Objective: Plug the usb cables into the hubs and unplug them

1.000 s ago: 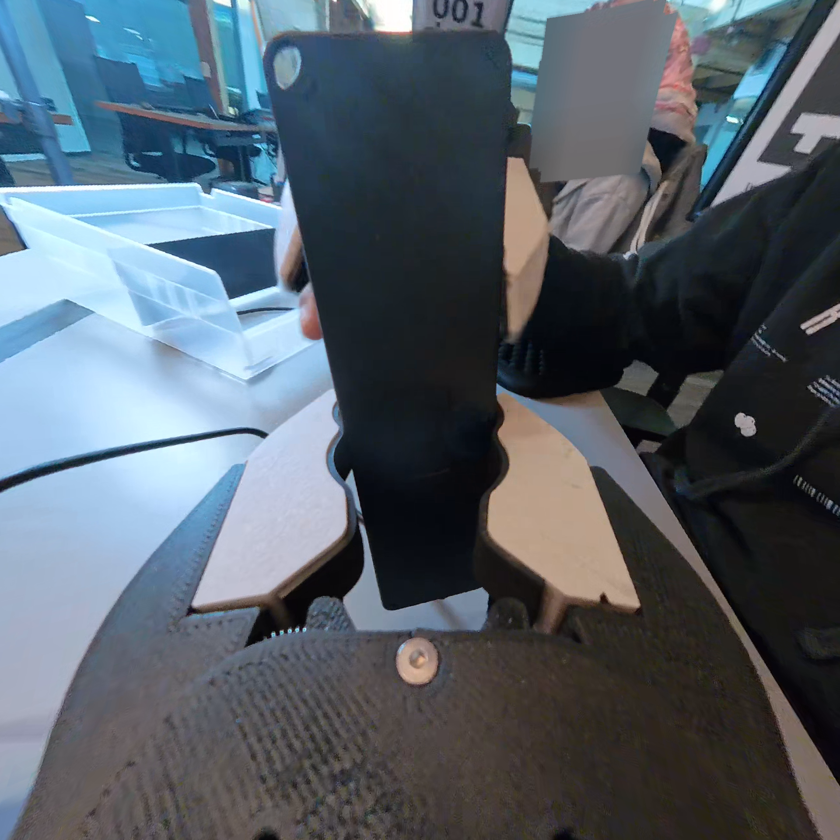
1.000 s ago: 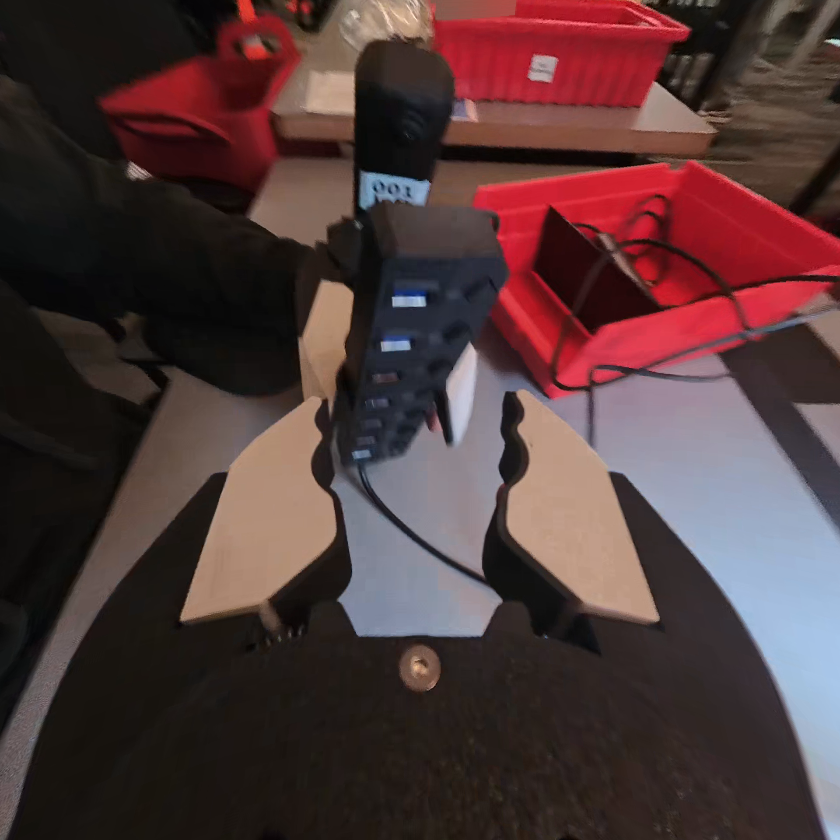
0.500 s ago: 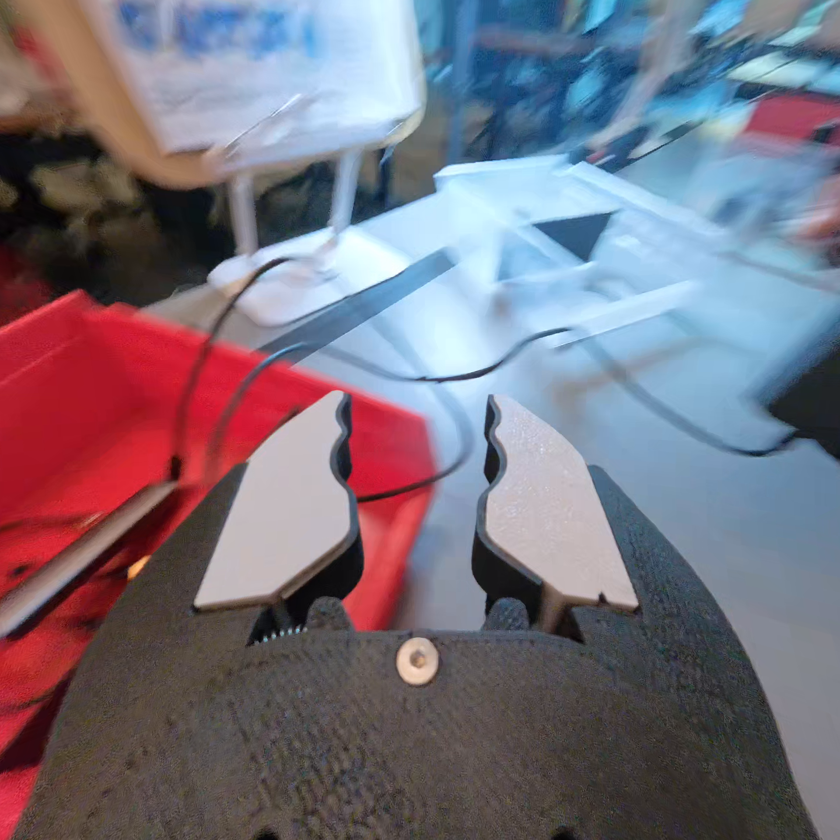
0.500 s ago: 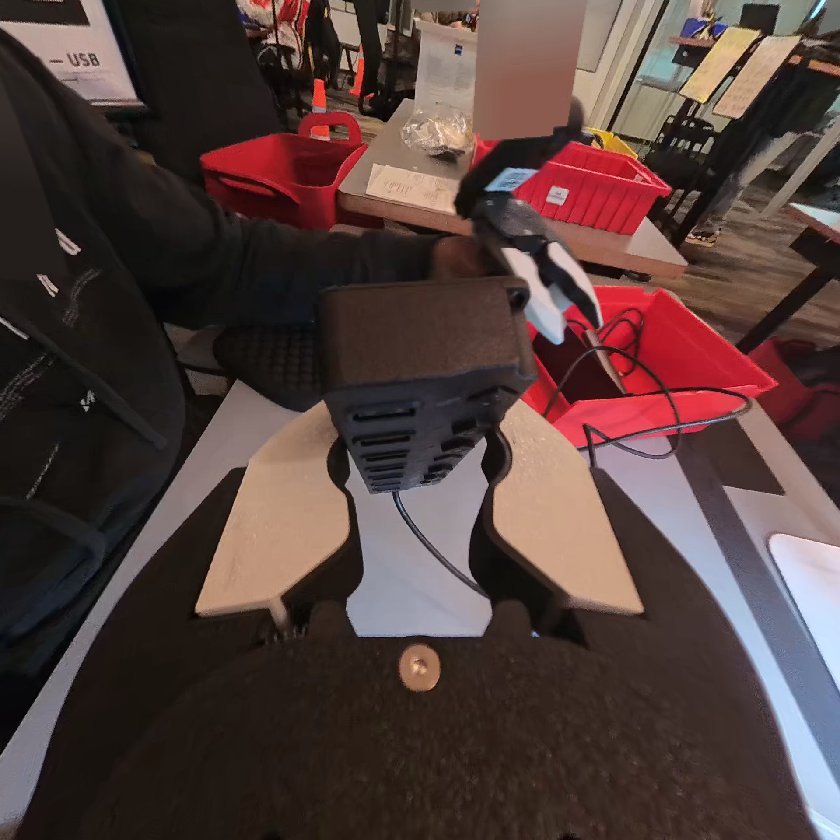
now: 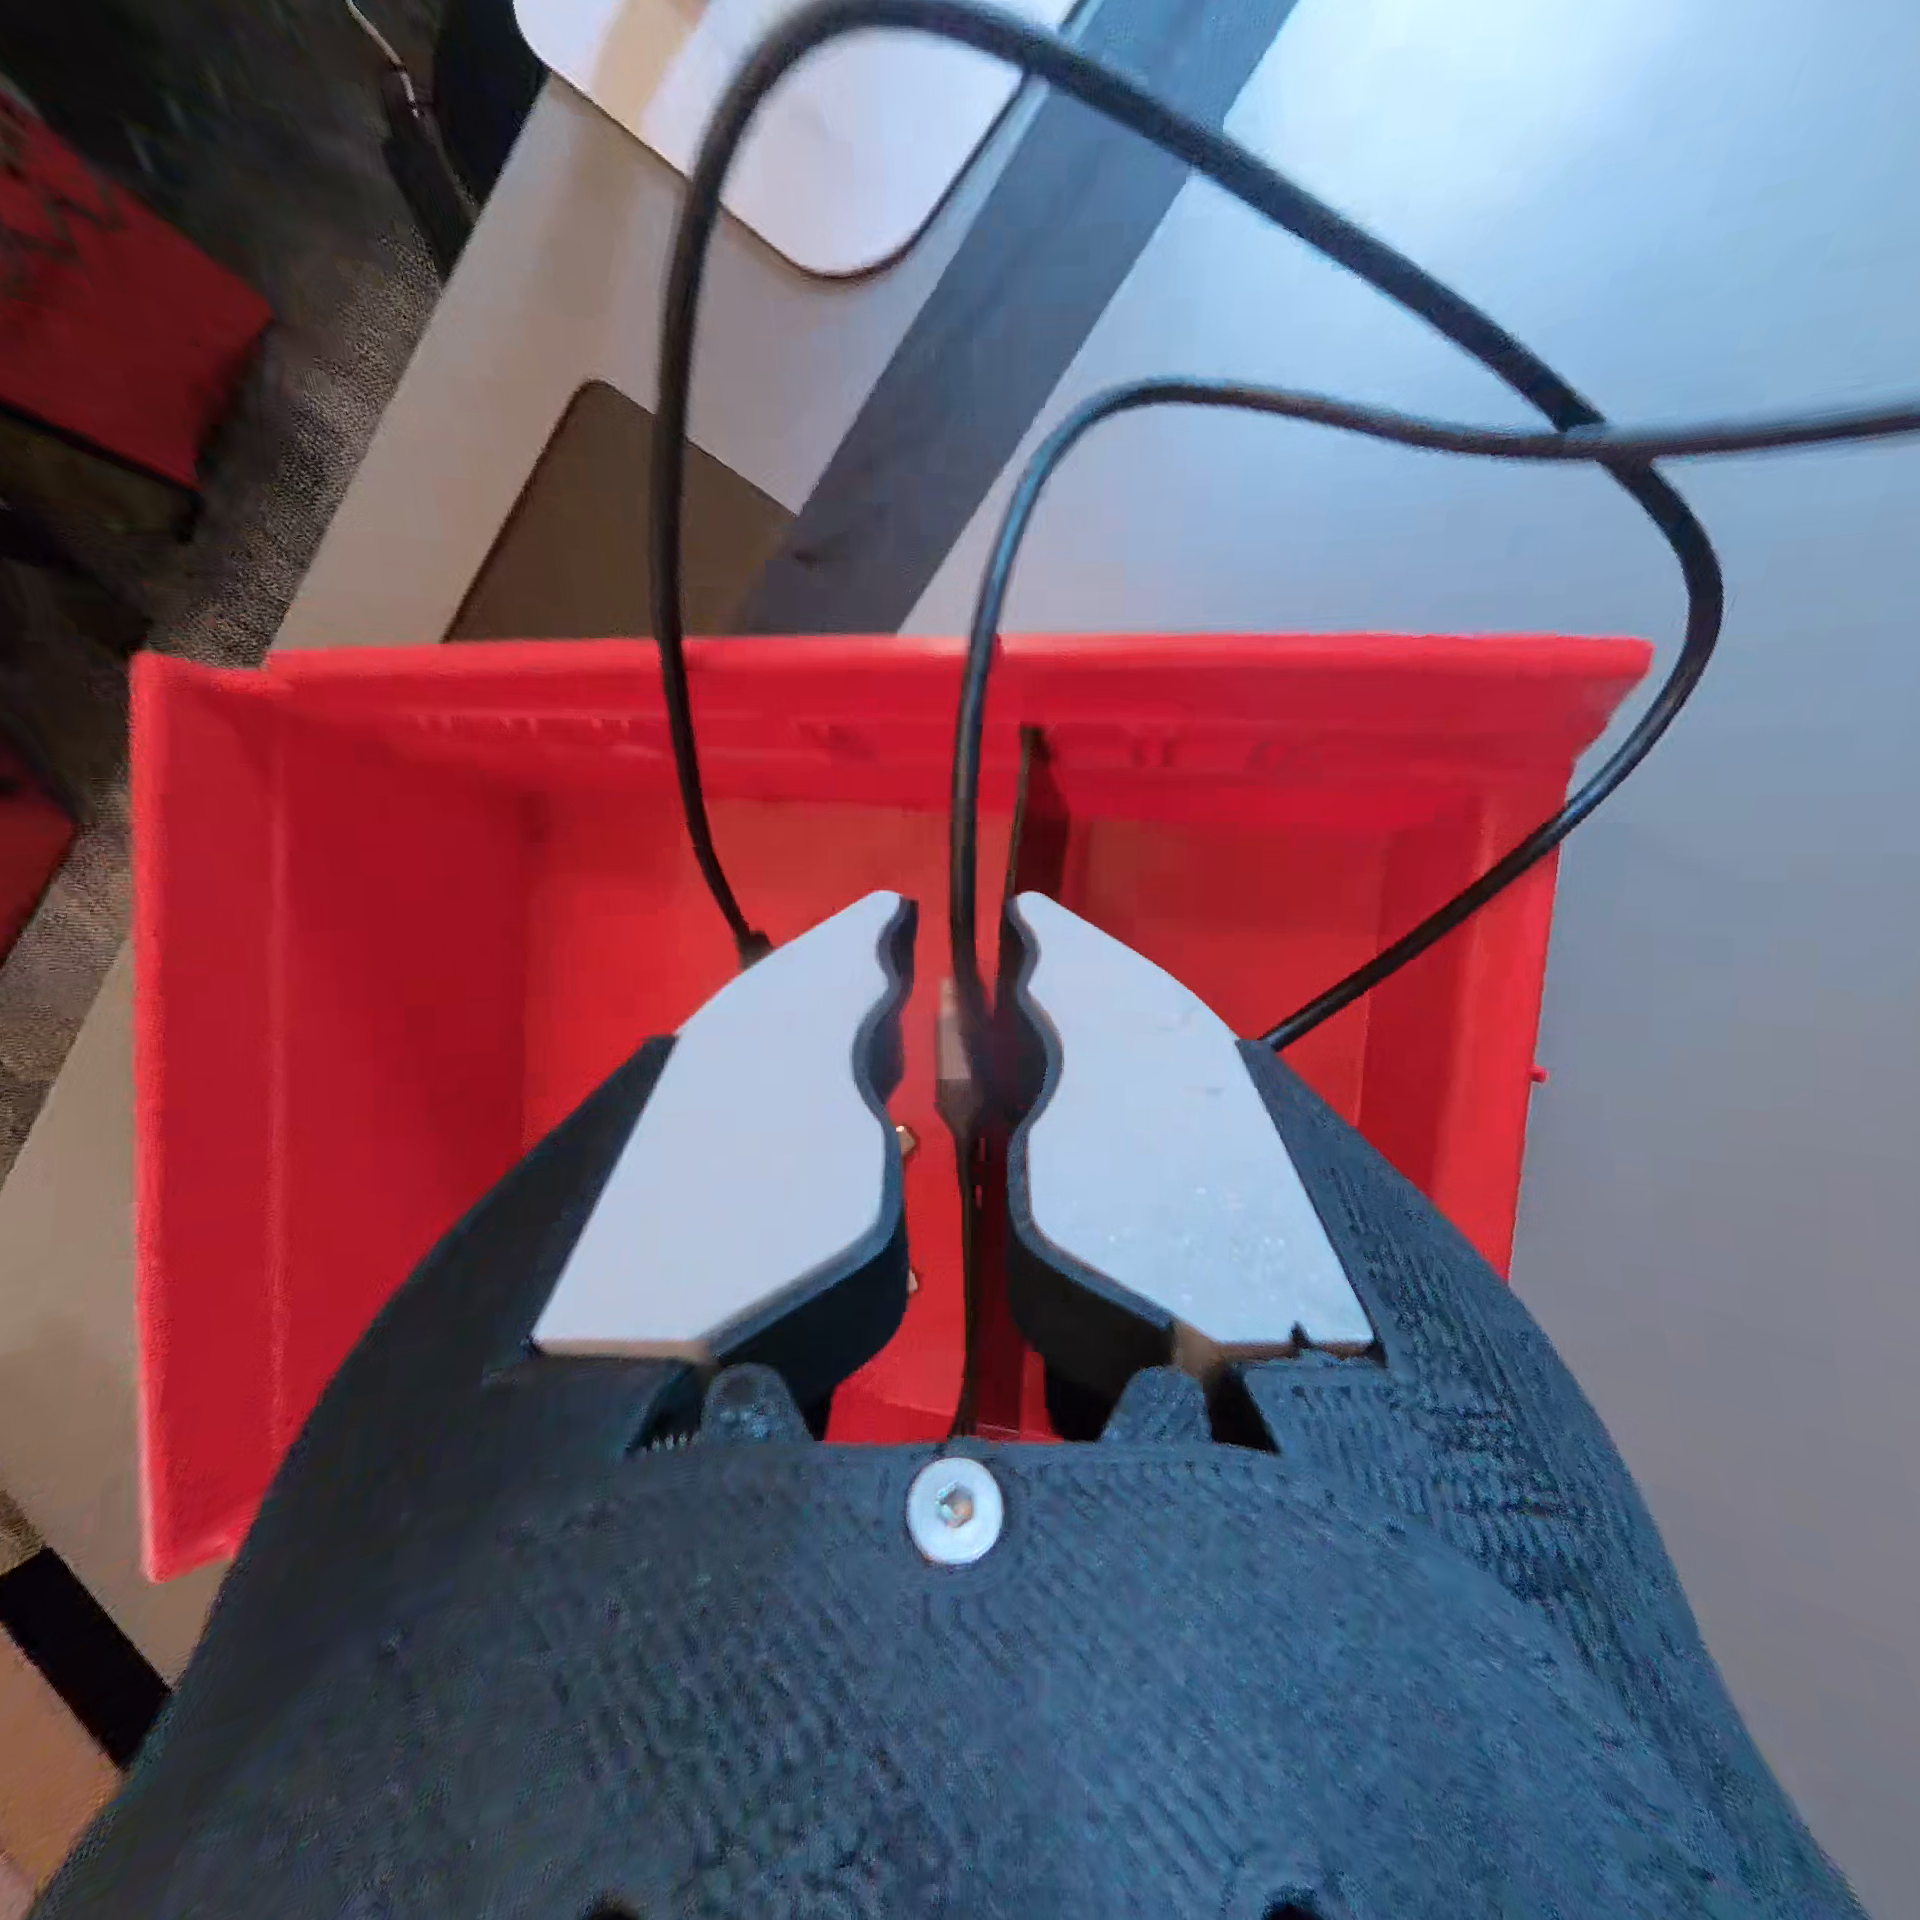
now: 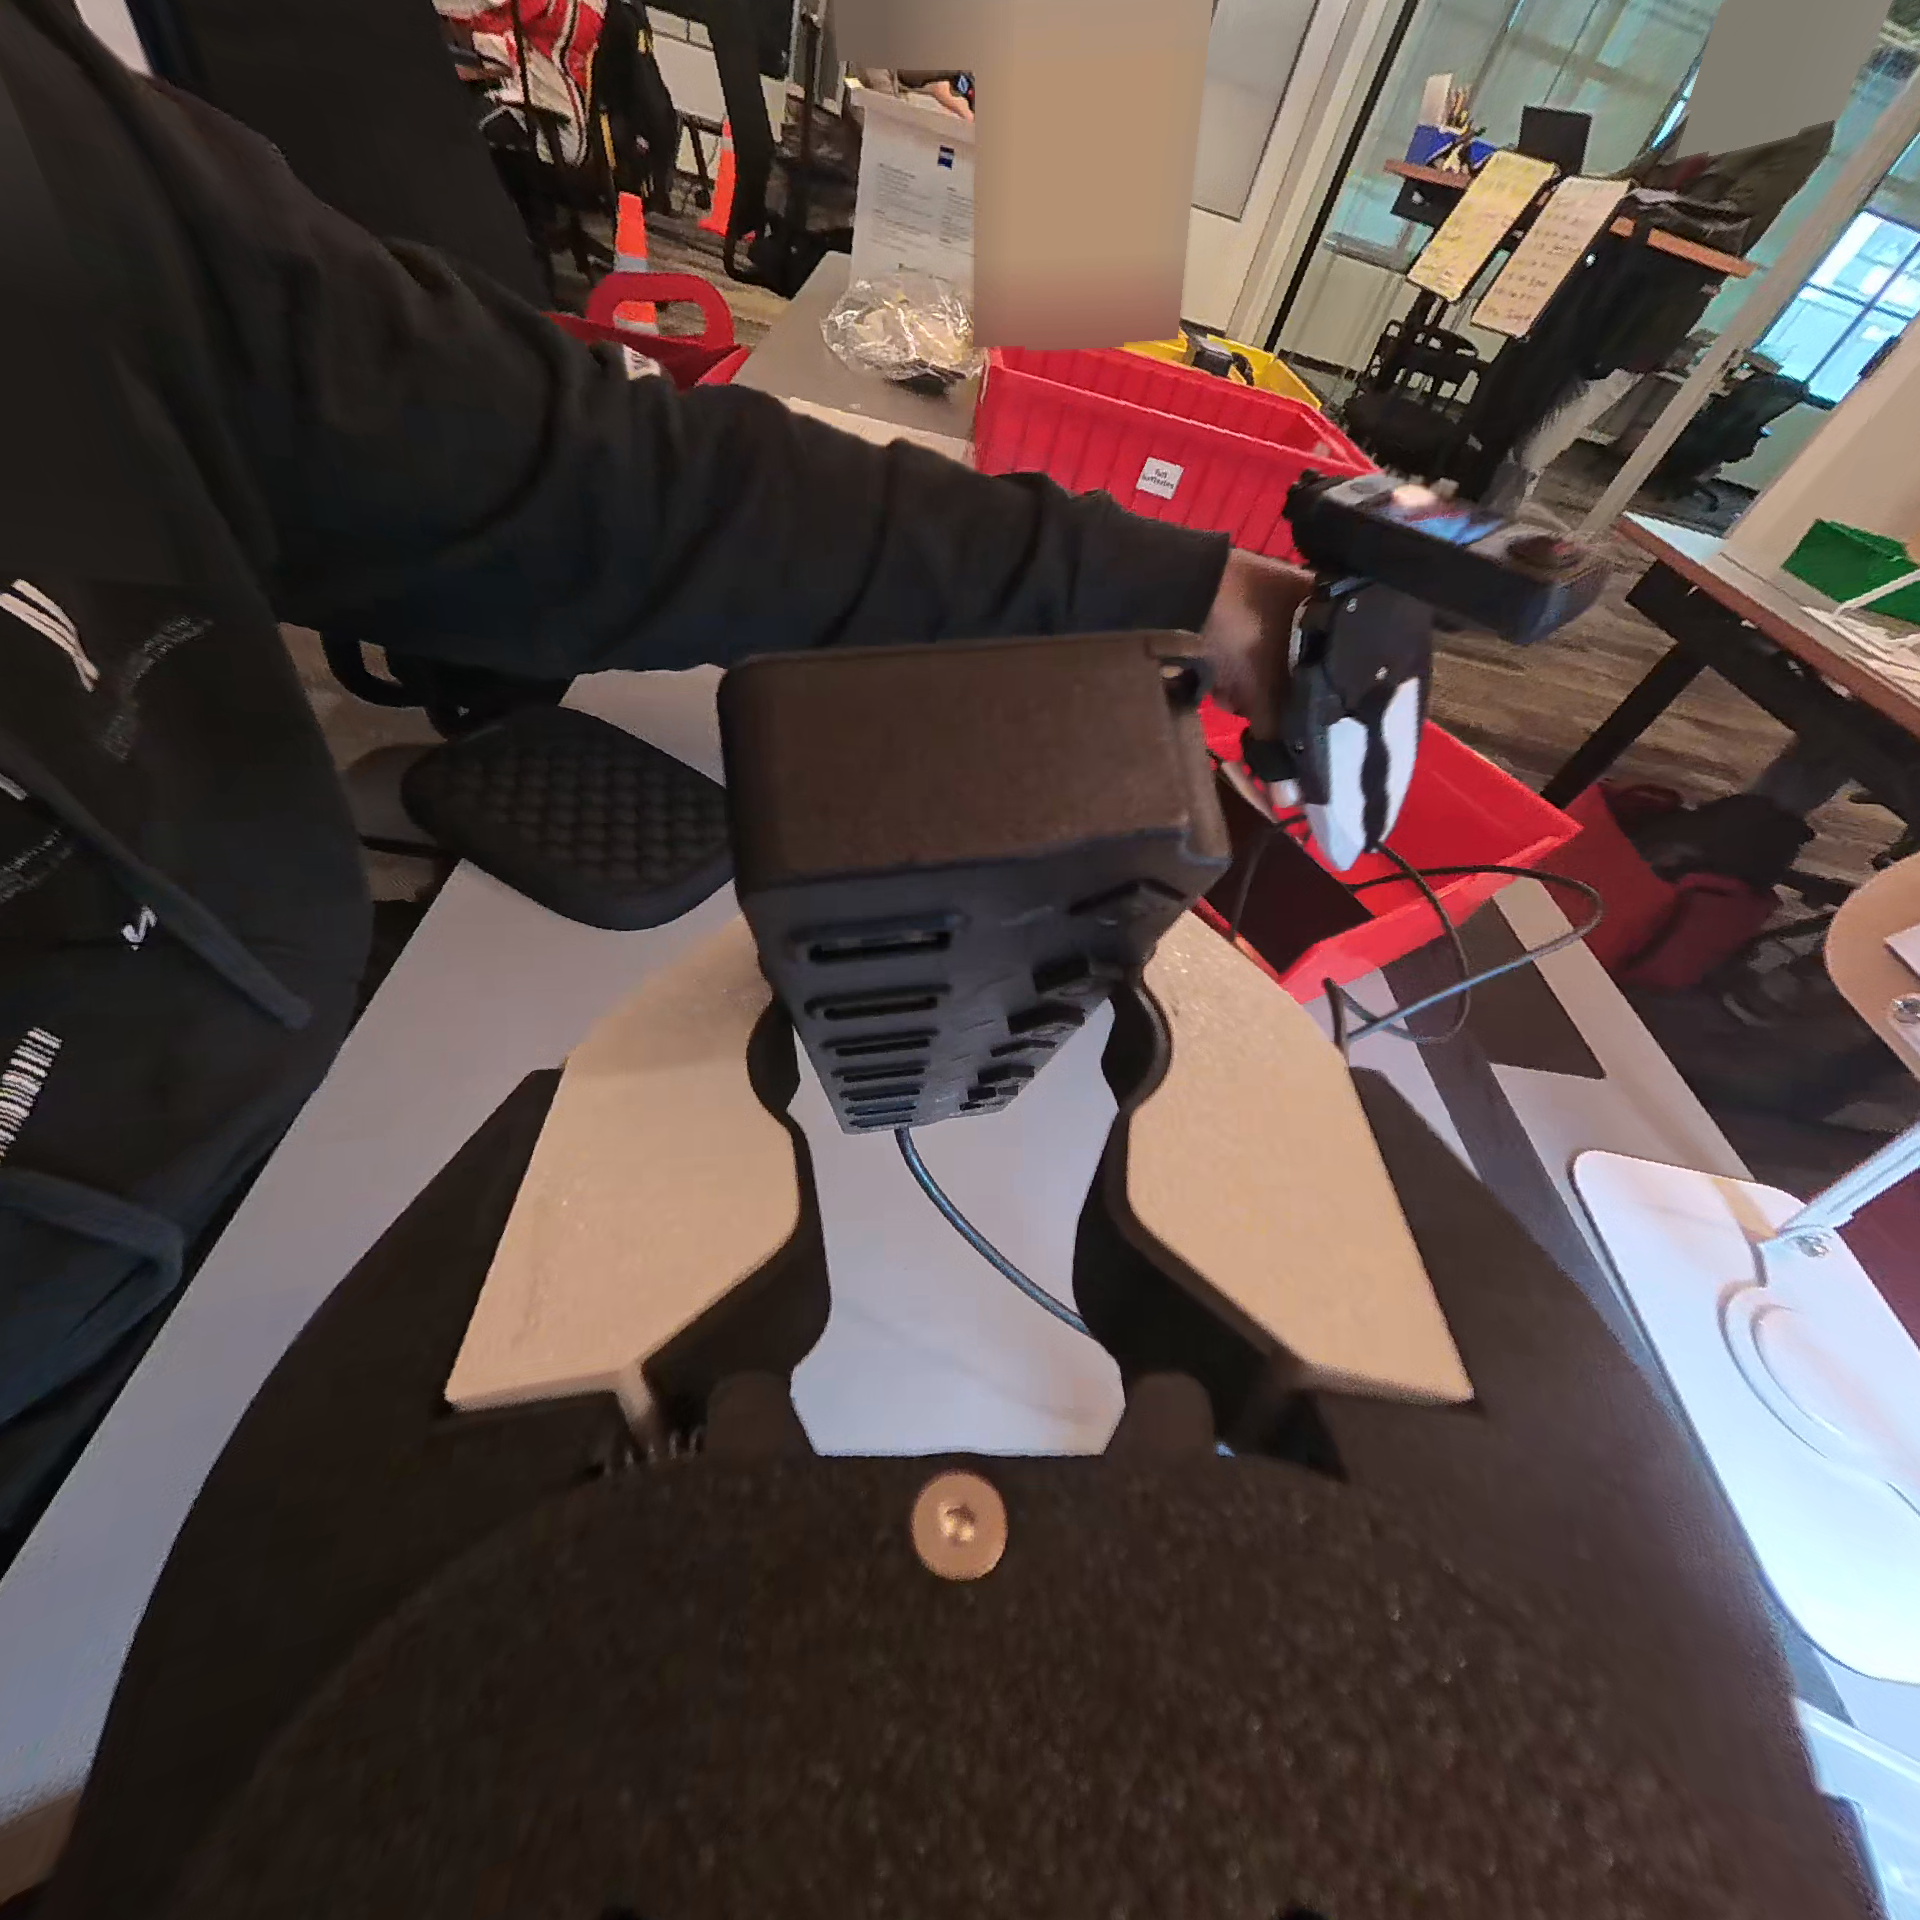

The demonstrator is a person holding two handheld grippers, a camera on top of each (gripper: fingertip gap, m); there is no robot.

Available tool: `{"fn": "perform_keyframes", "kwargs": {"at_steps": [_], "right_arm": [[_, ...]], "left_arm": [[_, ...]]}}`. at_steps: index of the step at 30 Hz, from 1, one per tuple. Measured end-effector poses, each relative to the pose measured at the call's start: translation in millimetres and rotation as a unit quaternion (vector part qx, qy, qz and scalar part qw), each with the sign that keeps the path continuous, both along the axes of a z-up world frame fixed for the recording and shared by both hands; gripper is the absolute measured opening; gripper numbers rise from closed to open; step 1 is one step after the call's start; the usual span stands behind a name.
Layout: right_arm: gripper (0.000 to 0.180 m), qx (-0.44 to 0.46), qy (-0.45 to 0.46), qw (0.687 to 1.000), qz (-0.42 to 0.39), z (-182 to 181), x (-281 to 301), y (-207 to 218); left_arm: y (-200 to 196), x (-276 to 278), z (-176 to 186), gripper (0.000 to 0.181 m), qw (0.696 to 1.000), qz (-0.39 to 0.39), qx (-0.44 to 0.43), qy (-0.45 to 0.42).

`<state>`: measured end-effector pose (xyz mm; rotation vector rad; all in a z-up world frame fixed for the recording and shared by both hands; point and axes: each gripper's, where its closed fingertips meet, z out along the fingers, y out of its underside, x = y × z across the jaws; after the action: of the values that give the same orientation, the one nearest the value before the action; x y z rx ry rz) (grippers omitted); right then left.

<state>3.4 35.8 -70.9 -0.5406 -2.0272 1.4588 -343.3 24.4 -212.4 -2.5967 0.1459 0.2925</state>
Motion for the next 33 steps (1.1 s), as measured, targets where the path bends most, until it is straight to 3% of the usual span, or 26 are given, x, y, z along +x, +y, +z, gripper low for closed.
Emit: {"fn": "perform_keyframes", "kwargs": {"at_steps": [1,4,8,10,11,12,15,18,22,25,28,33], "right_arm": [[0.058,-0.002,0.000,1.000,-0.002,-0.6,-0.8,1.3],[0.058,0.000,0.001,1.000,-0.008,-3.0,-3.8,5.2],[0.058,-0.004,-0.006,1.000,-0.009,-7.4,-7.1,7.6],[0.058,-0.003,-0.010,1.000,-0.009,-10.7,-9.1,7.4],[0.058,-0.004,-0.012,1.000,-0.007,-12.4,-9.9,6.7],[0.058,-0.005,-0.014,1.000,-0.006,-14.0,-10.8,6.2],[0.058,-0.001,-0.014,1.000,-0.009,-16.2,-12.1,6.9],[0.058,-0.002,-0.004,1.000,-0.020,-9.7,-11.0,11.9],[0.058,-0.018,0.027,0.998,-0.047,7.7,-11.0,19.9],[0.057,-0.018,0.048,0.996,-0.071,15.1,-15.3,19.8],[0.057,0.032,0.057,0.994,-0.087,7.2,-21.9,5.5],[0.057,0.139,0.023,0.979,-0.147,-33.0,-45.0,-5.7]], "left_arm": [[4.6,-4.9,4.3,0.005,1.000,0.006,0.004,-0.002],[14.6,-24.8,6.8,0.005,1.000,0.018,0.007,0.004],[19.7,-51.0,-9.5,0.051,0.999,0.048,-0.016,-0.002],[25.0,-55.5,-18.6,0.055,0.999,0.038,-0.015,-0.016],[27.5,-58.6,-22.4,0.052,0.999,0.038,-0.014,-0.021],[29.3,-59.6,-24.6,0.031,0.999,0.036,-0.013,-0.029],[26.5,-58.7,-19.0,0.015,0.999,0.031,-0.025,-0.023],[21.0,-51.1,22.5,0.004,0.999,0.026,-0.010,0.024],[21.4,-2.0,103.2,0.004,0.997,-0.010,0.054,0.051],[24.7,58.4,137.2,0.004,0.995,-0.037,0.080,0.041],[30.5,125.4,125.0,0.004,0.995,-0.074,0.060,0.027],[41.2,224.9,58.3,0.004,0.988,-0.154,0.001,-0.013]]}}
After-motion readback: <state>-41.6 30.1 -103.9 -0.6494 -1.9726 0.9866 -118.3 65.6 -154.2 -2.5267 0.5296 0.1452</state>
